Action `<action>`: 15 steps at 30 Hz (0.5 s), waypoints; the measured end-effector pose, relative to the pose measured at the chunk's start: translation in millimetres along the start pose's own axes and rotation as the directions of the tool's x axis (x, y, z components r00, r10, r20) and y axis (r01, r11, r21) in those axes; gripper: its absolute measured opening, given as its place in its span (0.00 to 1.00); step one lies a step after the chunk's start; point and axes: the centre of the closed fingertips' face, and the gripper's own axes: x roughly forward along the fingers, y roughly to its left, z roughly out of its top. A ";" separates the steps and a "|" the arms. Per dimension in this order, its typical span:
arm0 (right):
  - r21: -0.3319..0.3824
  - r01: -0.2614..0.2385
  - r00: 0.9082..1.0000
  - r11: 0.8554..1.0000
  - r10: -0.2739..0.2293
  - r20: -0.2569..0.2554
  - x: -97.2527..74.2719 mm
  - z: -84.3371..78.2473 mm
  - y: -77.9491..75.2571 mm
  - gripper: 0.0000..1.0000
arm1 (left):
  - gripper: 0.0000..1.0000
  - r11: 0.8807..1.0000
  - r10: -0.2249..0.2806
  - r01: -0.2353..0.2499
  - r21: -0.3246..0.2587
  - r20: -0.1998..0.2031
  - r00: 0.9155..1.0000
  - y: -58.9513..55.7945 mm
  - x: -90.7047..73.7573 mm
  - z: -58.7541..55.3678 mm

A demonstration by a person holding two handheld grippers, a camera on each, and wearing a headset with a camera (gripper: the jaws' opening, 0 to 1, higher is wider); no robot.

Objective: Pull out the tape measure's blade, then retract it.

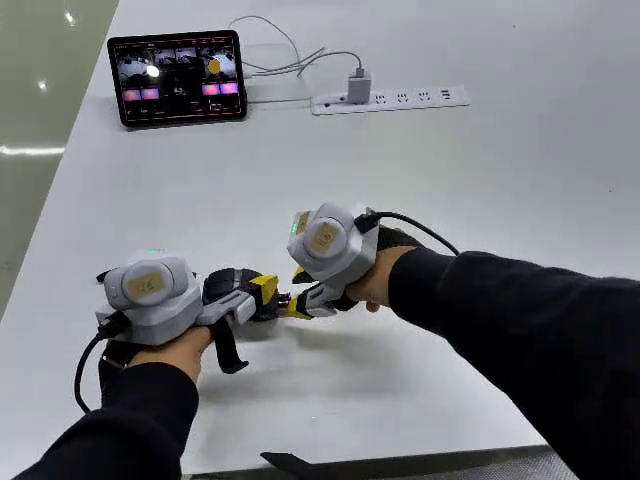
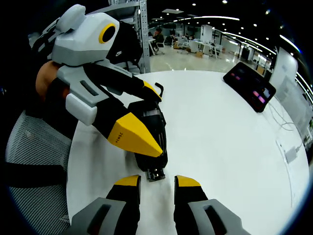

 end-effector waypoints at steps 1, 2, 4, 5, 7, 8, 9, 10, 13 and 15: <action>0.005 0.003 1.000 1.000 -0.003 0.003 -1.4 0.1 -0.4 0.24 | 0.71 1.000 -0.008 0.008 0.003 -0.005 1.000 -0.7 -0.1 0.0; 0.016 0.009 1.000 1.000 -0.009 0.006 -3.8 0.0 -1.0 0.24 | 0.73 0.999 -0.034 0.034 0.001 -0.024 0.999 -4.3 -0.7 -1.8; 0.051 0.015 1.000 0.999 -0.015 0.013 -8.0 -1.4 -1.6 0.25 | 0.80 0.999 -0.050 0.051 0.012 -0.028 0.998 -6.8 -1.0 -1.5; 0.065 0.015 1.000 0.998 -0.016 0.017 -9.8 -1.7 -1.6 0.26 | 0.83 0.998 -0.055 0.055 0.020 -0.027 0.998 -7.4 -2.1 -0.6; 0.096 0.024 0.999 0.995 -0.027 0.034 -14.5 -2.6 -3.5 0.30 | 0.86 0.998 -0.058 0.058 0.031 -0.023 0.998 -7.2 -3.8 0.9; 0.102 0.024 0.999 0.994 -0.028 0.036 -16.4 -3.9 -4.3 0.31 | 0.88 0.998 -0.060 0.060 0.032 -0.023 0.998 -7.1 -4.6 1.2; 0.119 0.018 0.999 0.993 -0.024 0.047 -18.7 -4.8 -3.8 0.31 | 0.88 0.997 -0.065 0.066 0.031 -0.024 0.998 -6.8 -6.0 1.3; 0.135 0.020 0.998 0.991 -0.028 0.057 -20.3 -4.9 -4.4 0.32 | 0.89 0.997 -0.070 0.071 0.027 -0.027 0.997 -6.7 -6.7 0.8; 0.152 0.034 0.997 0.988 -0.044 0.064 -27.3 -7.5 -6.7 0.34 | 0.94 0.996 -0.075 0.076 0.044 -0.028 0.997 -5.8 -10.1 -0.1; 0.162 0.041 0.995 0.986 -0.054 0.078 -32.8 -7.3 -8.1 0.36 | 0.98 0.995 -0.088 0.089 0.053 -0.029 0.996 -5.7 -11.6 -0.9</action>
